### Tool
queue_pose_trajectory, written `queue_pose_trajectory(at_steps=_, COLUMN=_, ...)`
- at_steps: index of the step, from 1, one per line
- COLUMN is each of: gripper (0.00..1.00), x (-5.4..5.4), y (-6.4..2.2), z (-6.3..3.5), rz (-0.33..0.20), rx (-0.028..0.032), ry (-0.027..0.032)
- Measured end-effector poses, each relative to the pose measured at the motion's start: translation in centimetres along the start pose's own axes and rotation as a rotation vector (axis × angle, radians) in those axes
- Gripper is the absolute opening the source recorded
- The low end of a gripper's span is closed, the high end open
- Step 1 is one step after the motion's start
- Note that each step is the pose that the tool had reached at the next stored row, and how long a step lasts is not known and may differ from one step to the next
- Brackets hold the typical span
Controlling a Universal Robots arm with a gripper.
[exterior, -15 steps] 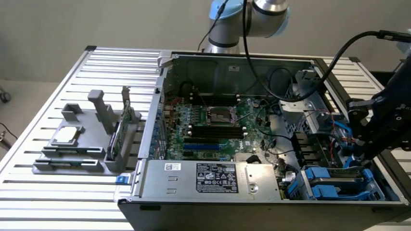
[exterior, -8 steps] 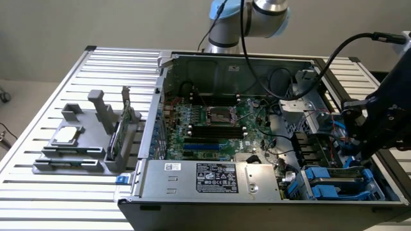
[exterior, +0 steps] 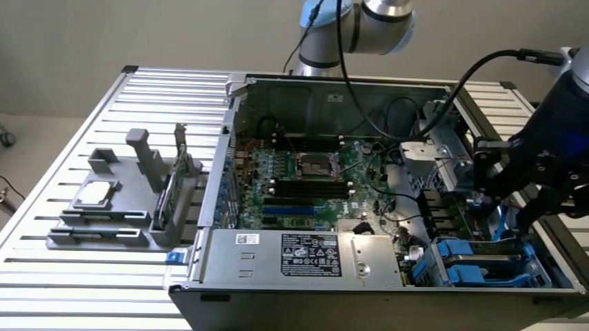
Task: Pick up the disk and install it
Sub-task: 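Insert the first disk wire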
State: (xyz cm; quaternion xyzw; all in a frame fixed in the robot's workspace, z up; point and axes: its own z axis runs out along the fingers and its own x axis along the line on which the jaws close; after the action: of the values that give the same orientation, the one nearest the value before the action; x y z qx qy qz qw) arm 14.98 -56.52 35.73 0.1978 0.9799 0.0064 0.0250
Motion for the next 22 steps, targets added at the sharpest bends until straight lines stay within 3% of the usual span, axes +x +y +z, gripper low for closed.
queue_pose_trajectory(at_steps=3, gripper=0.56, x=0.16, y=-0.06, z=0.07, rz=0.020, rx=-0.0002, ry=-0.0032)
queue_pose_trajectory(at_steps=9, gripper=0.56, x=0.59, y=-0.24, z=-0.02, rz=0.033, rx=0.0045, ry=-0.0059)
queue_pose_trajectory(at_steps=16, gripper=0.56, x=0.63, y=-0.25, z=-0.34, rz=0.046, rx=0.0203, ry=-0.0128)
queue_pose_trajectory(at_steps=22, gripper=0.54, x=0.63, y=-0.25, z=-0.62, rz=0.066, rx=0.0291, ry=-0.0166)
